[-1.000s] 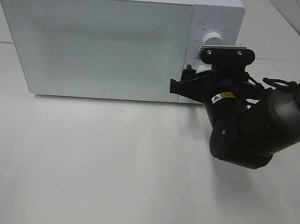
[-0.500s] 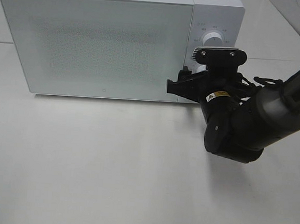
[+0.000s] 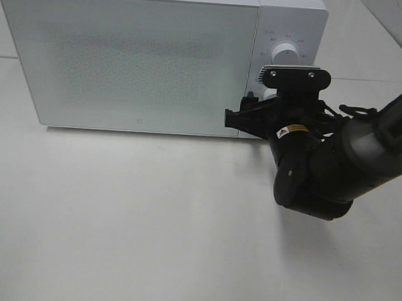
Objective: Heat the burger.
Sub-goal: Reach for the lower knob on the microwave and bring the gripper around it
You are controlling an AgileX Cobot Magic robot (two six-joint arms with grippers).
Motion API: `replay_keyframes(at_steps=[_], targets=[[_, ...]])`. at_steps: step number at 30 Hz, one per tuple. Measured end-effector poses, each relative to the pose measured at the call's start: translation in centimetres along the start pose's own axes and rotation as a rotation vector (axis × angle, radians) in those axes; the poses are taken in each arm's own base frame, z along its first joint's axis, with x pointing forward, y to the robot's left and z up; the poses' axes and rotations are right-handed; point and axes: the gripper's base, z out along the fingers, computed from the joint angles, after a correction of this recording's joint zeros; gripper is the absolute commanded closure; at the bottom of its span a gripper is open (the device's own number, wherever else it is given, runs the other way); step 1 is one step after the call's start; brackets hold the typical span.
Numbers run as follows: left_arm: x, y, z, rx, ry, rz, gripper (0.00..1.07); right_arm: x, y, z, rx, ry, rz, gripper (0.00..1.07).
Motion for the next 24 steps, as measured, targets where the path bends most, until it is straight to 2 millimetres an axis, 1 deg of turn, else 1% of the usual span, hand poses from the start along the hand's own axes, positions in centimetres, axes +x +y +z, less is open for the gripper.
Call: replay_keyframes(at_steps=[1, 2, 3, 4, 5, 6, 7, 8, 9, 10, 11, 12, 13, 16, 24], targets=[[0.00, 0.00, 0.00, 0.000, 0.000, 0.000, 0.08, 0.00, 0.00, 0.00, 0.000, 0.000, 0.000, 0.38], [0.00, 0.00, 0.00, 0.000, 0.000, 0.000, 0.08, 0.00, -0.02, 0.00, 0.002, 0.000, 0.001, 0.42], [0.00, 0.00, 0.00, 0.000, 0.000, 0.000, 0.08, 0.00, -0.02, 0.00, 0.002, 0.000, 0.001, 0.42], [0.00, 0.00, 0.00, 0.000, 0.000, 0.000, 0.08, 0.01, -0.02, 0.00, 0.003, 0.001, 0.001, 0.45], [0.00, 0.00, 0.00, 0.000, 0.000, 0.000, 0.08, 0.01, -0.02, 0.00, 0.003, 0.001, 0.001, 0.54], [0.00, 0.00, 0.00, 0.000, 0.000, 0.000, 0.08, 0.01, -0.02, 0.00, 0.003, 0.001, 0.001, 0.54], [0.00, 0.00, 0.00, 0.000, 0.000, 0.000, 0.08, 0.01, -0.02, 0.00, 0.003, 0.001, 0.001, 0.59], [0.00, 0.00, 0.00, 0.000, 0.000, 0.000, 0.08, 0.01, -0.02, 0.00, 0.003, 0.001, 0.001, 0.71], [0.00, 0.00, 0.00, 0.000, 0.000, 0.000, 0.08, 0.01, -0.02, 0.00, 0.003, 0.001, 0.001, 0.71], [0.00, 0.00, 0.00, 0.000, 0.000, 0.000, 0.08, 0.04, -0.03, 0.01, 0.003, 0.002, 0.001, 0.77], [0.00, 0.00, 0.00, 0.000, 0.000, 0.000, 0.08, 0.06, -0.03, 0.01, 0.004, 0.004, 0.002, 0.88], [0.00, 0.00, 0.00, 0.000, 0.000, 0.000, 0.08, 0.06, -0.03, 0.01, 0.004, 0.004, 0.002, 0.88], [0.00, 0.00, 0.00, 0.000, 0.000, 0.000, 0.08, 0.07, 0.00, -0.01, 0.003, 0.004, 0.002, 0.95], [0.00, 0.00, 0.00, 0.000, 0.000, 0.000, 0.08, 0.06, 0.01, -0.01, 0.002, 0.004, 0.001, 0.99], [0.00, 0.00, 0.00, 0.000, 0.000, 0.000, 0.08, 0.06, 0.01, -0.01, 0.002, 0.004, 0.001, 0.98]])
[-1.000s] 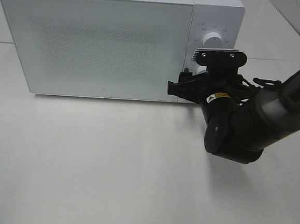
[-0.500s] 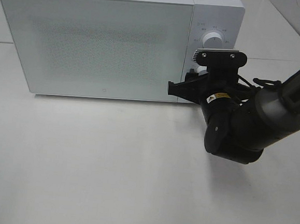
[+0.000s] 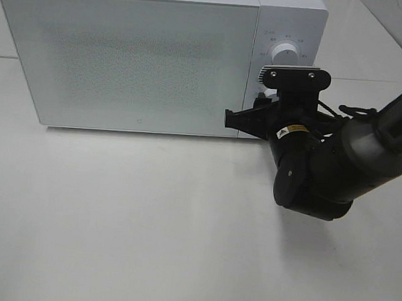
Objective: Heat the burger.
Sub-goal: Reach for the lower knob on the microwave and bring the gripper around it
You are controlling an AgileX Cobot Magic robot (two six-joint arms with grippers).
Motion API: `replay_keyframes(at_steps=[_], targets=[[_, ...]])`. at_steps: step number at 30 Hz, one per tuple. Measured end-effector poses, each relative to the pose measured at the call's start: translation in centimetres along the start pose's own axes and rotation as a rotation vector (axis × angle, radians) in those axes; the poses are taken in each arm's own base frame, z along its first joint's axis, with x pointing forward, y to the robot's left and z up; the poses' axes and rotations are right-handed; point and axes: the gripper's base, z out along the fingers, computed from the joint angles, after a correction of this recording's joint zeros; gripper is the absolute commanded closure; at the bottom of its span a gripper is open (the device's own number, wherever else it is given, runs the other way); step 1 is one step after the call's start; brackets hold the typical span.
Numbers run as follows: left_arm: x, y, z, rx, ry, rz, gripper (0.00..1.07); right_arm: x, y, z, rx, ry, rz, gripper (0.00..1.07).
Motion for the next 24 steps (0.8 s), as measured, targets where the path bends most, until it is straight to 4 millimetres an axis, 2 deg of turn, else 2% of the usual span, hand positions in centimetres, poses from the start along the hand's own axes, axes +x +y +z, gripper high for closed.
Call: replay_keyframes(at_steps=[15, 24], targets=[[0.00, 0.00, 0.00, 0.000, 0.000, 0.000, 0.08, -0.01, 0.01, 0.00, -0.001, -0.001, 0.028, 0.98], [0.00, 0.00, 0.00, 0.000, 0.000, 0.000, 0.08, -0.04, 0.09, 0.00, -0.010, -0.004, 0.196, 0.98]])
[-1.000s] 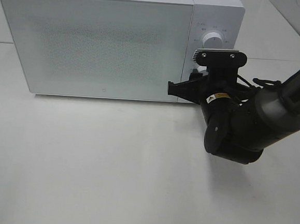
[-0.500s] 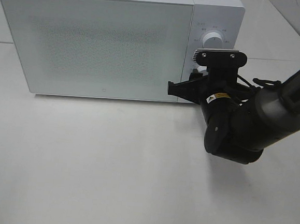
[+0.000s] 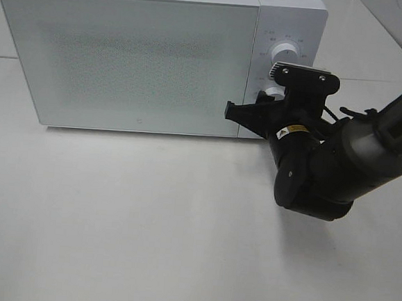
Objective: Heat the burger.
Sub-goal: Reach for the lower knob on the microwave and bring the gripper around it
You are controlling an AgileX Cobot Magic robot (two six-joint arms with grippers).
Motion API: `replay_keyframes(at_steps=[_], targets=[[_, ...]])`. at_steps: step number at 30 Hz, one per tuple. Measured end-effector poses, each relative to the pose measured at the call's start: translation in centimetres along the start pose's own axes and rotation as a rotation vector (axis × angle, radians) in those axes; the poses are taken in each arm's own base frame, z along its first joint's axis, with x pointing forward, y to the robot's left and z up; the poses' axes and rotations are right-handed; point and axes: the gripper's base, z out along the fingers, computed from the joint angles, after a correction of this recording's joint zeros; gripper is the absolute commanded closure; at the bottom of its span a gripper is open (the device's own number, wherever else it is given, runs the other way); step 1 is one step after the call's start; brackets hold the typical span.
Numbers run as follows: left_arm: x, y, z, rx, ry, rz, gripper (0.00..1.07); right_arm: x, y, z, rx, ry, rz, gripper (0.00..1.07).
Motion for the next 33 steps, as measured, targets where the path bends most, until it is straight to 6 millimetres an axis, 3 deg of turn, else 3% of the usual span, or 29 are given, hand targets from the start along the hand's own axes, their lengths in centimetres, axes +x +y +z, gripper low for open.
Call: replay_keyframes(at_steps=[12, 14, 17, 19, 20, 22, 29, 33], targets=[[0.00, 0.00, 0.00, 0.000, 0.000, 0.000, 0.08, 0.18, 0.01, -0.10, -0.029, 0.000, 0.397, 0.98], [0.00, 0.00, 0.00, 0.000, 0.000, 0.000, 0.08, 0.19, 0.01, -0.12, -0.031, 0.005, 0.637, 0.98], [0.00, 0.00, 0.00, 0.000, 0.000, 0.000, 0.08, 0.19, 0.02, -0.12, -0.032, 0.008, 0.763, 0.98], [0.00, 0.00, 0.00, 0.000, 0.000, 0.000, 0.08, 0.18, 0.02, -0.12, -0.032, 0.010, 0.979, 0.98], [0.00, 0.00, 0.00, 0.000, 0.000, 0.000, 0.08, 0.18, 0.02, -0.12, -0.032, 0.010, 0.979, 0.98], [0.00, 0.00, 0.00, 0.000, 0.000, 0.000, 0.08, 0.14, 0.02, -0.12, -0.035, 0.009, 1.160, 0.98], [0.00, 0.00, 0.00, 0.000, 0.000, 0.000, 0.08, 0.09, 0.02, -0.12, -0.037, 0.011, 1.477, 0.98], [0.00, 0.00, 0.00, 0.000, 0.000, 0.000, 0.08, 0.09, 0.02, -0.14, -0.040, 0.012, 1.542, 0.98]])
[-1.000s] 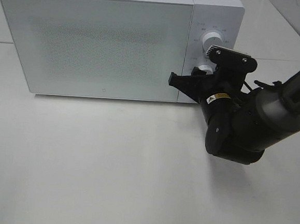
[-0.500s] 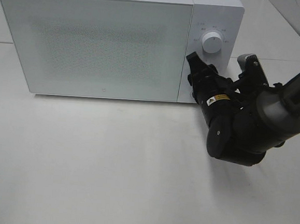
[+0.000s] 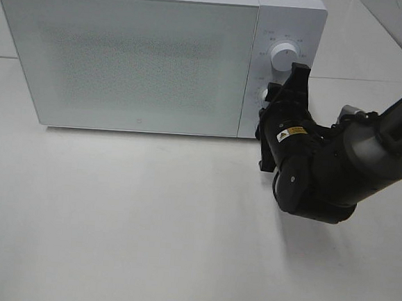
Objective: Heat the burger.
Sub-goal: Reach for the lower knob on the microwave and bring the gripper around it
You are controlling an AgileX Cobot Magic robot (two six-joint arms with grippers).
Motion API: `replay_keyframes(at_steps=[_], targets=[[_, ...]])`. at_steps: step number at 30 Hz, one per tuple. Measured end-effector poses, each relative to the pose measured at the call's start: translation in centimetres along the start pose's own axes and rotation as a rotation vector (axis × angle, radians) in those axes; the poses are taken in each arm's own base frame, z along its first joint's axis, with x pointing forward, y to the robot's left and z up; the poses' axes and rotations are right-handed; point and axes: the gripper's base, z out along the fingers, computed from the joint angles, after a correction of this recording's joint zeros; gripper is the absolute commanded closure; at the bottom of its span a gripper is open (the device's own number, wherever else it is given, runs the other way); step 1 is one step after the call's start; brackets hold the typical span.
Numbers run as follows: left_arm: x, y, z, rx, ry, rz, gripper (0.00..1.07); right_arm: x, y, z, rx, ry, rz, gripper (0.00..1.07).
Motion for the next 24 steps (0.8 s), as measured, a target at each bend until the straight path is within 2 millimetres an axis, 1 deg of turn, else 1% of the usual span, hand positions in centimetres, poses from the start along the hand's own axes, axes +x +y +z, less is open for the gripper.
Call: replay_keyframes(at_steps=[2, 5, 15, 20, 23, 24], targets=[[0.00, 0.00, 0.00, 0.000, 0.000, 0.000, 0.08, -0.02, 0.00, -0.02, -0.001, 0.000, 0.040, 0.98], [0.00, 0.00, 0.00, 0.000, 0.000, 0.000, 0.08, -0.02, 0.01, -0.02, -0.002, 0.000, 0.056, 0.97], [0.00, 0.00, 0.00, 0.000, 0.000, 0.000, 0.08, -0.02, 0.01, -0.02, -0.002, 0.000, 0.055, 0.94], [0.00, 0.00, 0.00, 0.000, 0.000, 0.000, 0.08, -0.02, 0.01, -0.02, -0.002, 0.000, 0.055, 0.89], [0.00, 0.00, 0.00, 0.000, 0.000, 0.000, 0.08, -0.02, 0.01, -0.02, -0.002, 0.000, 0.055, 0.83], [0.00, 0.00, 0.00, 0.000, 0.000, 0.000, 0.08, -0.02, 0.01, -0.02, -0.002, 0.000, 0.055, 0.83]])
